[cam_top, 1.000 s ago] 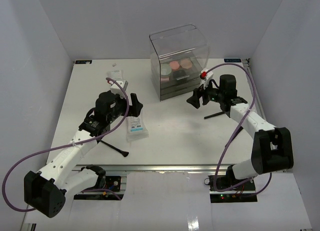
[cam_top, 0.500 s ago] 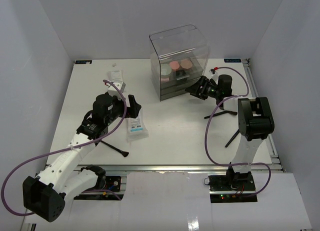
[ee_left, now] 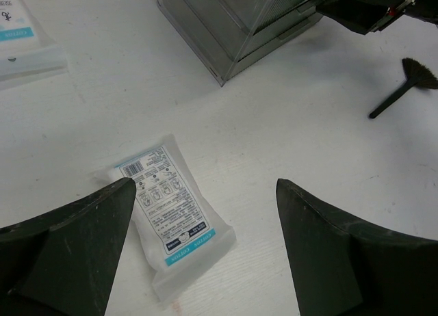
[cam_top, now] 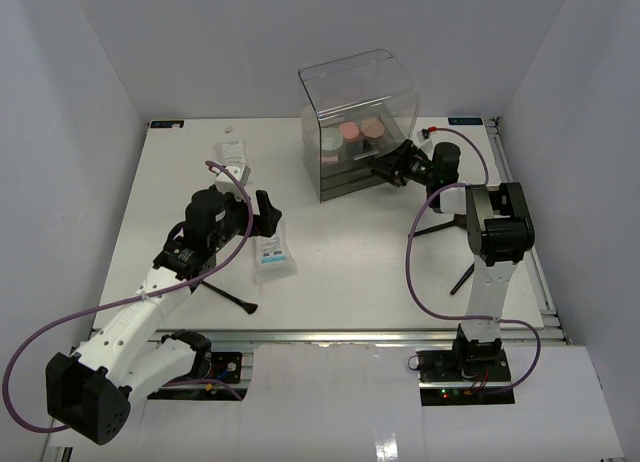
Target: Organize the makeup
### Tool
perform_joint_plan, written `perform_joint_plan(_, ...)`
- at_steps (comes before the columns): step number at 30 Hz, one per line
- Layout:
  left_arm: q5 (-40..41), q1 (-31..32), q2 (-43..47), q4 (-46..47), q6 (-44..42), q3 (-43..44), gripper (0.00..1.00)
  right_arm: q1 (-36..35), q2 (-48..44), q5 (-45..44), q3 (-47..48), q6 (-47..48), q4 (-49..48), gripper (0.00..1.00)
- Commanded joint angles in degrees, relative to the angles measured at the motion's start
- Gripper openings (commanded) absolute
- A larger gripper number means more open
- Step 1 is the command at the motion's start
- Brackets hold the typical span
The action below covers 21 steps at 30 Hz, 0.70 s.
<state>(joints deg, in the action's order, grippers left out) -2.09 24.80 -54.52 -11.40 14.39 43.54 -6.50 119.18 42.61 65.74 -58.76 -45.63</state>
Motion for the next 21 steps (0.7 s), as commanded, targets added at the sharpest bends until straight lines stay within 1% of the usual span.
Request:
perform_joint_plan(1,0.0,-0.5,1.2,1.3,-0.4,-0.4,0.94,-0.1,0.5,0.0,2.2,-2.2,-3.9,0.51)
perform_joint_plan(9,-0.5,-0.5,1.0,1.5,-0.2,-0.6,0.94,-0.1,1.3,-2.4,2.6,-1.9,-4.0,0.34)
perform_joint_plan(11,-0.5,-0.5,0.9,1.5,-0.2,-0.7,0.94,-0.1,1.8,-3.2,2.7,-2.0,-4.2,0.28)
perform_joint_plan(16,-0.7,-0.5,0.8,1.6,-0.3,-0.7,0.94,0.0,2.5,-3.9,2.2,-3.4,-6.4,0.09)
perform_joint_plan(21,-1.5,-0.5,0.1,1.6,-0.4,-0.6,0.94,0.8,1.5,-3.6,-0.7,-4.0,-8.2,0.08)
